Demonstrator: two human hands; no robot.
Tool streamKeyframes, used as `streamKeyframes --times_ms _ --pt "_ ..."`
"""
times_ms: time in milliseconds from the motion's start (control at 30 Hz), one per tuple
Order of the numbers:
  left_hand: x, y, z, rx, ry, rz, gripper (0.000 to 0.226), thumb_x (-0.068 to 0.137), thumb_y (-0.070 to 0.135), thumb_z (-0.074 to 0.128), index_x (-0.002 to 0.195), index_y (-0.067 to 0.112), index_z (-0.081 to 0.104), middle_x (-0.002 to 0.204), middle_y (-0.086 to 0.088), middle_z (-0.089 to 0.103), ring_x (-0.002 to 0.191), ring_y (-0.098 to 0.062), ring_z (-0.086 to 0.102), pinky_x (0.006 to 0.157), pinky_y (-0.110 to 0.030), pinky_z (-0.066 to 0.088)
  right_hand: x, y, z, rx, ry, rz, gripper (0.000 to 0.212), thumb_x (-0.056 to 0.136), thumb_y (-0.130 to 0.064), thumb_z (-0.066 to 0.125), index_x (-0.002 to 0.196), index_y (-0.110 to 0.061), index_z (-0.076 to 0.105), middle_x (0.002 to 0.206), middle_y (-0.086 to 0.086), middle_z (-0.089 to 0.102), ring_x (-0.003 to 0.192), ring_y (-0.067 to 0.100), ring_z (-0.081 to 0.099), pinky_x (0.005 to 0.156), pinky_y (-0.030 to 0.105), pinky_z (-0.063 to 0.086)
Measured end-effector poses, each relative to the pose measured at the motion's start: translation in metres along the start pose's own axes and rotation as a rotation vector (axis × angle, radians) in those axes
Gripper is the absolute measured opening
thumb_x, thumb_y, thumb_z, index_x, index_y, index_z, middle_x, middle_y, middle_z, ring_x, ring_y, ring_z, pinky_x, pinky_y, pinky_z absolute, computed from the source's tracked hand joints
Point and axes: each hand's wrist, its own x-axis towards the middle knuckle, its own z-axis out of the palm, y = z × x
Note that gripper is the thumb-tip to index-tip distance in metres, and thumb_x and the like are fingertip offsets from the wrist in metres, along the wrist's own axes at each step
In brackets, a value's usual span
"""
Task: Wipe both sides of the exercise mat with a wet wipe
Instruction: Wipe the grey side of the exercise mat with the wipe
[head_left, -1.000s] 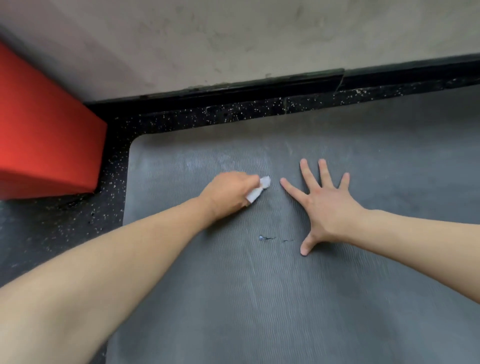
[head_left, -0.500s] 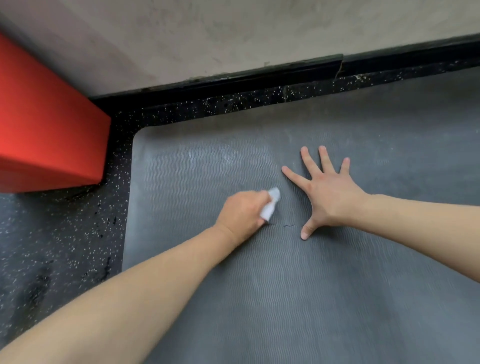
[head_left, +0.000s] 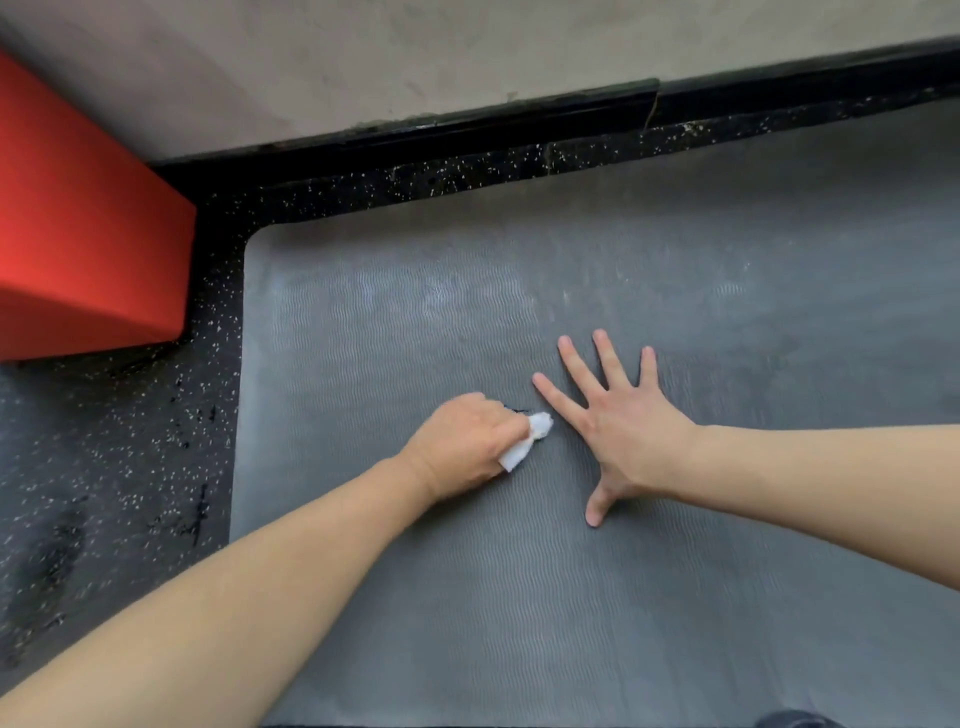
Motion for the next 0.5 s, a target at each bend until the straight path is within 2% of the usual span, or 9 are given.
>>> streamKeyframes --times_ms 100,133,233,267,300,333,400,433,500 --pt "-0.004 0.001 -0.007 -0.002 0.191 -0.484 0.021 0.089 0.036 0.05 0.078 0.019 0.052 0.058 -0.005 0.059 0.05 -0.033 0.057 0.046 -0.03 0.032 0.001 0.003 0.003 0.006 0.004 0.0 0.171 0.043 -0.096 0.074 0.157 -0.03 -0.036 0.16 0.018 -0.047 0.15 0.055 -0.031 0.115 0.083 0.005" --pt "-0.008 0.016 -0.003 -0.031 0.174 -0.476 0.018 0.089 0.035 0.052 0.081 0.02 0.05 0.057 -0.005 0.058 0.05 -0.033 0.057 0.045 -0.029 0.031 0.001 0.004 0.004 0.009 0.006 -0.004 0.171 0.043 -0.096 0.074 0.157 -0.031 -0.036 0.161 0.018 -0.046 0.15 0.055 -0.031 0.115 0.083 0.005" --pt "-0.022 0.059 0.01 -0.135 0.005 0.011 0.031 0.088 0.021 0.071 0.087 0.022 0.04 0.058 -0.006 0.057 0.05 -0.031 0.055 0.046 -0.032 0.037 0.0 0.004 0.005 0.0 0.023 -0.016 0.171 0.042 -0.097 0.073 0.158 -0.031 -0.034 0.162 0.019 -0.044 0.151 0.055 -0.029 0.115 0.083 0.006" --pt "-0.022 0.057 0.007 -0.143 -0.033 0.084 0.034 0.087 0.018 0.074 0.085 0.021 0.039 0.059 -0.005 0.057 0.051 -0.03 0.055 0.049 -0.033 0.038 -0.001 0.004 0.006 -0.003 0.025 -0.016 0.17 0.042 -0.097 0.072 0.158 -0.031 -0.034 0.162 0.019 -0.044 0.151 0.054 -0.029 0.116 0.083 0.006" --pt "-0.023 0.049 0.006 -0.097 -0.034 0.071 0.035 0.087 0.018 0.073 0.082 0.022 0.039 0.058 -0.005 0.057 0.051 -0.03 0.055 0.049 -0.033 0.039 -0.002 0.005 0.006 0.002 0.024 -0.014 0.169 0.043 -0.098 0.071 0.158 -0.031 -0.033 0.163 0.018 -0.043 0.151 0.054 -0.029 0.117 0.082 0.005" --pt "-0.024 0.041 0.006 -0.051 0.0 -0.047 0.03 0.088 0.021 0.068 0.08 0.023 0.039 0.057 -0.006 0.057 0.05 -0.031 0.055 0.049 -0.033 0.04 -0.004 0.006 0.006 0.007 0.023 -0.017 0.167 0.045 -0.098 0.07 0.159 -0.031 -0.032 0.164 0.018 -0.041 0.152 0.053 -0.028 0.118 0.081 0.005" --pt "-0.026 0.026 0.001 -0.028 0.136 -0.451 0.018 0.091 0.03 0.055 0.077 0.021 0.047 0.055 -0.006 0.056 0.049 -0.033 0.055 0.049 -0.033 0.039 -0.013 0.005 0.01 0.0 0.038 -0.039 0.159 0.054 -0.098 0.066 0.163 -0.028 -0.025 0.167 0.019 -0.036 0.154 0.052 -0.024 0.121 0.077 0.006" --pt "-0.029 0.027 0.002 -0.045 0.181 -0.575 0.021 0.091 0.032 0.051 0.075 0.018 0.052 0.056 -0.006 0.056 0.049 -0.033 0.054 0.049 -0.032 0.036 -0.021 0.002 0.014 0.0 0.047 -0.061 0.155 0.058 -0.098 0.064 0.164 -0.024 -0.021 0.168 0.02 -0.033 0.155 0.052 -0.022 0.123 0.074 0.006" --pt "-0.035 0.053 0.011 -0.052 0.157 -0.515 0.018 0.09 0.03 0.051 0.079 0.017 0.058 0.055 -0.004 0.056 0.049 -0.031 0.056 0.048 -0.032 0.033 -0.047 -0.011 0.032 0.006 0.02 -0.109 0.156 0.06 -0.1 0.058 0.164 -0.014 -0.02 0.167 0.021 -0.034 0.154 0.051 -0.026 0.124 0.072 0.004"
